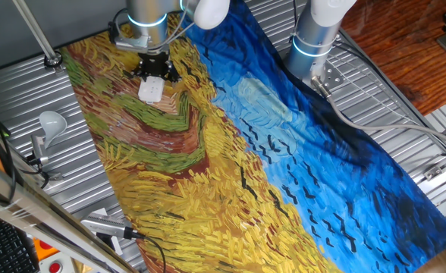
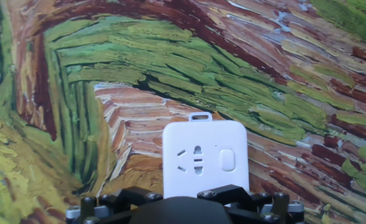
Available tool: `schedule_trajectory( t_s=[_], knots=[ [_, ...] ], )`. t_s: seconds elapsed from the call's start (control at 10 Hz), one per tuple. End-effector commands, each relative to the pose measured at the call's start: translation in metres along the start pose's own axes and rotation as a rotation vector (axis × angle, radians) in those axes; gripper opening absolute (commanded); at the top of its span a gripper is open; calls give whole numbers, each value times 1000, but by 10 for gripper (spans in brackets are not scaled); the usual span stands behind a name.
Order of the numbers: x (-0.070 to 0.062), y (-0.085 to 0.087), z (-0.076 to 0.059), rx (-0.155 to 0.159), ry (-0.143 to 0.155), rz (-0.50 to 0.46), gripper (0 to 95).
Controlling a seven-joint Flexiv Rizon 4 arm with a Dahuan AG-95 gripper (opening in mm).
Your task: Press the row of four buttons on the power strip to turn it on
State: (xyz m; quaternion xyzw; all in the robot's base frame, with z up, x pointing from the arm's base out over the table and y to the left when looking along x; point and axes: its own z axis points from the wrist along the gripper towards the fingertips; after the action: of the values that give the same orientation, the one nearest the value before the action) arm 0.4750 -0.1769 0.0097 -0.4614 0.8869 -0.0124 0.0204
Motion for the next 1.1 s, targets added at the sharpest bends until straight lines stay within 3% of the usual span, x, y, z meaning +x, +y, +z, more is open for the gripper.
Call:
schedule_trajectory(
  t_s=[0.1,1.1],
  knots=[
    [1,2,1,3,2,-3,950],
    [3,6,5,6,1,-9,950]
  ],
)
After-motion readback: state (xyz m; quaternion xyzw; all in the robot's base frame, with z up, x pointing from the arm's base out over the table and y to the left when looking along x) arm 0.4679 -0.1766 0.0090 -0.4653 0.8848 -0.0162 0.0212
